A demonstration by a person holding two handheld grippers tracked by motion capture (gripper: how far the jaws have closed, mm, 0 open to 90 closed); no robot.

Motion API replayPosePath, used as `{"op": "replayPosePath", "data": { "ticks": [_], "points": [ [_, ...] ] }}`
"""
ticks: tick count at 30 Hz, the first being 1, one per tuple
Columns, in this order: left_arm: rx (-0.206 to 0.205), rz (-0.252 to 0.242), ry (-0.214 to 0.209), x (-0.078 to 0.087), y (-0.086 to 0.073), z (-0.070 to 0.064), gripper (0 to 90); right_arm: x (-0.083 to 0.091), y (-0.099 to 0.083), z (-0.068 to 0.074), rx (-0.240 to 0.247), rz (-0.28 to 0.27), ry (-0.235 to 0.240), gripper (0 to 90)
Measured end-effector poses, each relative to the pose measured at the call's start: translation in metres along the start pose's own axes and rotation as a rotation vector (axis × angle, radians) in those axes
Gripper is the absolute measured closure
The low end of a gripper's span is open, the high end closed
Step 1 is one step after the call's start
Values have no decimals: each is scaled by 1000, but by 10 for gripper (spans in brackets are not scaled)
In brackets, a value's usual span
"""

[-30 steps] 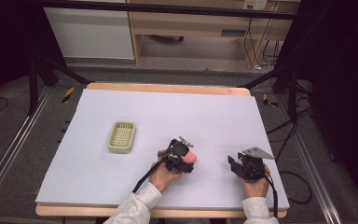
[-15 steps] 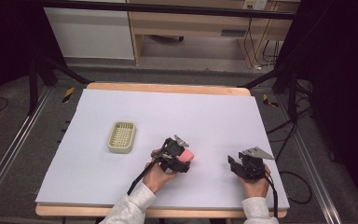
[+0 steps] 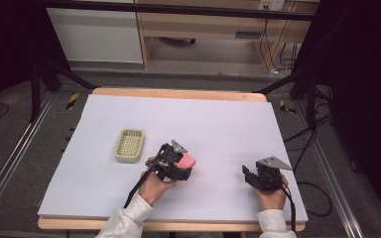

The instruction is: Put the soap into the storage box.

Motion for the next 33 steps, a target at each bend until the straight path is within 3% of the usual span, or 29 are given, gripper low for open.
{"op": "replayPosePath", "data": {
  "ticks": [15, 33],
  "points": [
    [68, -27, 45, 21, -15, 29, 369, 1, 0, 0, -3, -3, -1, 425],
    [149, -52, 113, 49, -35, 72, 369, 0, 0, -1, 1, -6, -4, 423]
  ]
}}
Point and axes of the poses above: each handheld gripper's, and its own axes: x roughly backward along the jaws, y roughly out of its top, z roughly to its left, the point moved 6 cm from there along -x, roughly forward along the jaws, and after that the axes turned 11 degrees about -x, right-handed, at the moved point
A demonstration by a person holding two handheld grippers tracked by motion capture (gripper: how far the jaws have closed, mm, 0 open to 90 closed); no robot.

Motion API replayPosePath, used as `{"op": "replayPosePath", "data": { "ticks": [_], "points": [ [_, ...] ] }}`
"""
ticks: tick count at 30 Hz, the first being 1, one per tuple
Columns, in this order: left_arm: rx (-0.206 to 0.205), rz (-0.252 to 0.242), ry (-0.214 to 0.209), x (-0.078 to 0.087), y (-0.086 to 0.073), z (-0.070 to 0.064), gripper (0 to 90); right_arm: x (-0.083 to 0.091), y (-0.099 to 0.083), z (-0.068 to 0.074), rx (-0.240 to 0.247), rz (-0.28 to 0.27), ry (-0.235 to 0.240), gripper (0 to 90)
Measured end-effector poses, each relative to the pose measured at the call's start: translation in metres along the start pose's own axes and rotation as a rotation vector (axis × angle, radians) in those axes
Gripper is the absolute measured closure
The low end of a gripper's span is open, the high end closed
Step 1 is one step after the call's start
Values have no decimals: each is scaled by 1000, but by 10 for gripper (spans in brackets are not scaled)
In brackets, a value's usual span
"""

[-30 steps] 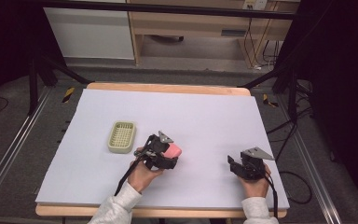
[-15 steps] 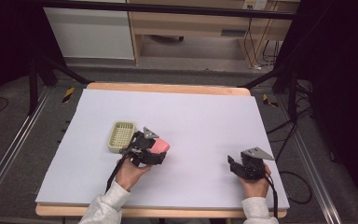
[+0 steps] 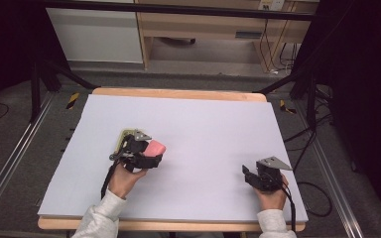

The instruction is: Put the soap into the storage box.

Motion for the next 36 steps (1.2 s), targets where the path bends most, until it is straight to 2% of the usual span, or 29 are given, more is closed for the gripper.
{"op": "replayPosePath", "data": {
  "ticks": [19, 27, 36],
  "points": [
    [94, -33, 70, 15, -4, 44, 369, 0, 0, 0, 1, 2, -1, 423],
    [113, -33, 107, 16, -1, 56, 369, -1, 0, 0, 0, 2, -1, 423],
    [138, -24, 126, 12, -1, 70, 369, -1, 0, 0, -1, 3, 0, 422]
  ]
}}
Point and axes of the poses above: each handheld gripper's, and its own axes: x roughly backward along the jaws, y roughly out of its top, z roughly to its left, the point moved 6 cm from there along -x, roughly forward along the jaws, and after that the axes turned 11 degrees about -x, right-handed, at the moved point
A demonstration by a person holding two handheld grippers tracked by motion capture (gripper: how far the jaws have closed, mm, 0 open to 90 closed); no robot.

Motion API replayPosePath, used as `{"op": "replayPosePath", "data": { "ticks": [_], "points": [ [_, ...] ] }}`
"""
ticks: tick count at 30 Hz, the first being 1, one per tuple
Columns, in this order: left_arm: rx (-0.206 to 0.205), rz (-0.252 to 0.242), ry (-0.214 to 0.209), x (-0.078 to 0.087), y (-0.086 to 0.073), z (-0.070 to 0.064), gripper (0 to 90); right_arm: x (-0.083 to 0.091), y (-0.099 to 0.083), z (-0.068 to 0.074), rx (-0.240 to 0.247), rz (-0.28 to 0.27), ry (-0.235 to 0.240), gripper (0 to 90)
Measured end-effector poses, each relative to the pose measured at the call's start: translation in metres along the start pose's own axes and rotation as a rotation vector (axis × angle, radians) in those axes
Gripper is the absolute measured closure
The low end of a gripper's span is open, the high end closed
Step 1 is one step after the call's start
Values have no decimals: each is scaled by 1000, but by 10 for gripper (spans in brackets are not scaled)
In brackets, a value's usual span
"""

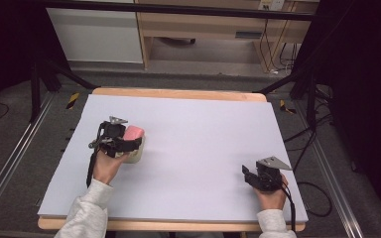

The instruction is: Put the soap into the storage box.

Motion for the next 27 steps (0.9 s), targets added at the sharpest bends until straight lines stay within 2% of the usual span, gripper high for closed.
{"op": "replayPosePath", "data": {
  "ticks": [13, 27],
  "points": [
    [22, 32, 32, -14, -4, 17, 369, -1, 0, 1, 0, 1, 3, 422],
    [43, 61, 44, -30, -11, 24, 369, -1, 0, 1, -1, 2, 3, 421]
  ]
}}
Point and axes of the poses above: each handheld gripper's, and its own axes: x roughly backward along the jaws, y roughly out of its top, z roughly to its left, the point moved 6 cm from there along -x, roughly forward along the jaws, and after that the axes turned 11 degrees about -x, right-handed, at the moved point
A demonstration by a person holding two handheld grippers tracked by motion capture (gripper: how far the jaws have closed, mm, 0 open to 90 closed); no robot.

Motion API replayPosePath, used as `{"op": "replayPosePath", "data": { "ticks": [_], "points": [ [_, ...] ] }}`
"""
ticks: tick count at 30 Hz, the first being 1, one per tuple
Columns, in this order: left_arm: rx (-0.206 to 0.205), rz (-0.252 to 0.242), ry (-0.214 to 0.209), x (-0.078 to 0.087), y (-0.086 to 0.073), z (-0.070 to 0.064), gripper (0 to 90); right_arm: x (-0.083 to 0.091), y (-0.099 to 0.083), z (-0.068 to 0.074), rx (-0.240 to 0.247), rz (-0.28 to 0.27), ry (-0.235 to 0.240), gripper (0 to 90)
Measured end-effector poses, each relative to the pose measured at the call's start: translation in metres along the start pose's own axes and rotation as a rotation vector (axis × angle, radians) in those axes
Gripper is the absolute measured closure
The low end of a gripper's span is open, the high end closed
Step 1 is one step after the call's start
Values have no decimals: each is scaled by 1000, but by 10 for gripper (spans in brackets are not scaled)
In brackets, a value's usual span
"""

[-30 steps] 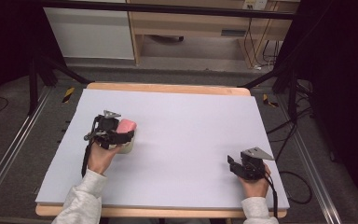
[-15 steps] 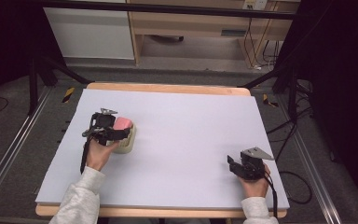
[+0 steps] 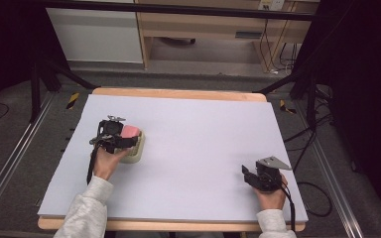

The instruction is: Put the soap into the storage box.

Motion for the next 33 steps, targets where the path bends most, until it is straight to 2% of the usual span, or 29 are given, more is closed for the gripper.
{"op": "replayPosePath", "data": {
  "ticks": [19, 33],
  "points": [
    [21, 27, -4, -16, -11, 2, 369, -1, 0, 1, 1, 5, -1, 420],
    [18, 50, 2, -23, -17, 0, 369, -1, -1, 1, 8, 4, -3, 417]
  ]
}}
Point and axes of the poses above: each handheld gripper's, and its own axes: x roughly backward along the jaws, y roughly out of its top, z roughly to its left, the point moved 6 cm from there along -x, roughly forward along the jaws, and after that the axes turned 11 degrees about -x, right-handed, at the moved point
